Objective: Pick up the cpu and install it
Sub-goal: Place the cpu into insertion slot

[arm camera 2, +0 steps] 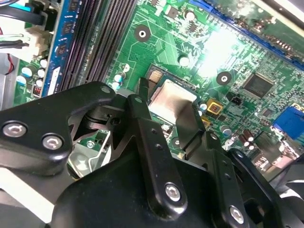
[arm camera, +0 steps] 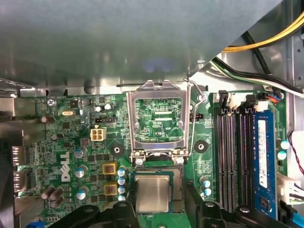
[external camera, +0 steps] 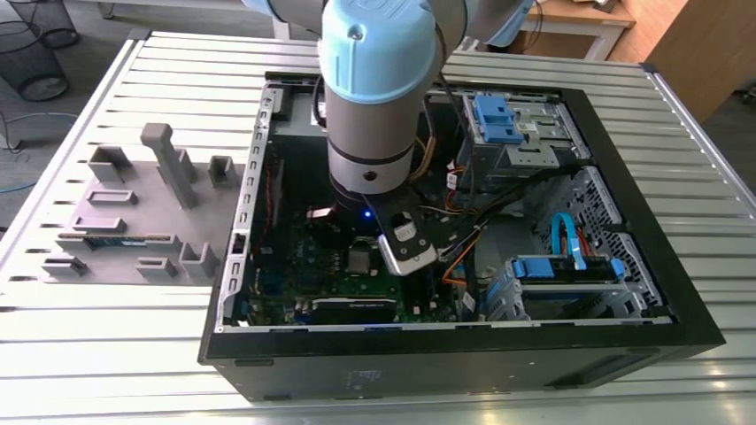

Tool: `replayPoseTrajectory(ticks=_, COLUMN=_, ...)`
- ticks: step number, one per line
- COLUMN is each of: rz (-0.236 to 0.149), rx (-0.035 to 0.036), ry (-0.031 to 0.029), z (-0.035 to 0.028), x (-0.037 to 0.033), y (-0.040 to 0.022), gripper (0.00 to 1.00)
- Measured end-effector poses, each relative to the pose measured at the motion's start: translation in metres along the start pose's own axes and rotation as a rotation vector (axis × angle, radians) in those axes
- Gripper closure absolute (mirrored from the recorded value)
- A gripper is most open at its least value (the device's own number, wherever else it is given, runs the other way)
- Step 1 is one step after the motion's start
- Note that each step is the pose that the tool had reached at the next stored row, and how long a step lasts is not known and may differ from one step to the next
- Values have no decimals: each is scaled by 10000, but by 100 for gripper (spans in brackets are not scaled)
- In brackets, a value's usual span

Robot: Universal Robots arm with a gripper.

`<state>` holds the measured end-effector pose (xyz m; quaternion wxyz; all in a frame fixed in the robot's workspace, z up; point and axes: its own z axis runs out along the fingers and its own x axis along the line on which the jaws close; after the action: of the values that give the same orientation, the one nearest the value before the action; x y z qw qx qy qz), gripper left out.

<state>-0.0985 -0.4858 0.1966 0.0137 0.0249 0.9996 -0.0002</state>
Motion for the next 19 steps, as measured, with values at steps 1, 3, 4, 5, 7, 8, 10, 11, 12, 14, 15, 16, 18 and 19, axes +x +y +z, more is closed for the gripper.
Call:
replayPoseTrajectory(ticks=1, rz=24, rx=1, ry=0, z=0, x=7, y=-1, gripper=49)
replayPoseTrajectory(ticks=3, rz=40, rx=2, ry=1, z=1, x=14, y=-1, gripper=49)
replayPoseTrajectory(ticks=4, rz=46, rx=1, ry=0, z=2, x=19, y=-1, gripper=49)
replayPoseTrajectory(ticks=5, rz=49, rx=2, ry=1, z=2, x=26, y=-2, gripper=49)
replayPoseTrajectory(ticks=7, rz=49, rx=1, ry=-1, z=4, x=41, y=-3, gripper=49)
replayPoseTrajectory(ticks=8, rz=50, rx=2, ry=0, z=4, x=49, y=-3, gripper=49)
replayPoseTrajectory(ticks=10, rz=60, rx=-1, ry=-1, z=11, x=52, y=-5, gripper=49)
replayPoseTrajectory(ticks=11, rz=74, rx=1, ry=0, z=16, x=53, y=-7, gripper=49)
replayPoseTrajectory(ticks=12, rz=84, rx=2, ry=1, z=19, x=53, y=-9, gripper=49)
replayPoseTrajectory(ticks=14, rz=88, rx=4, ry=1, z=20, x=53, y=-9, gripper=49)
replayPoseTrajectory(ticks=15, rz=88, rx=5, ry=1, z=20, x=53, y=-9, gripper=49)
replayPoseTrajectory(ticks=16, rz=88, rx=4, ry=1, z=21, x=53, y=-9, gripper=49)
replayPoseTrajectory(ticks=18, rz=88, rx=3, ry=1, z=22, x=53, y=-9, gripper=49)
replayPoseTrajectory(ticks=19, rz=87, rx=3, ry=0, z=22, x=53, y=-9, gripper=49)
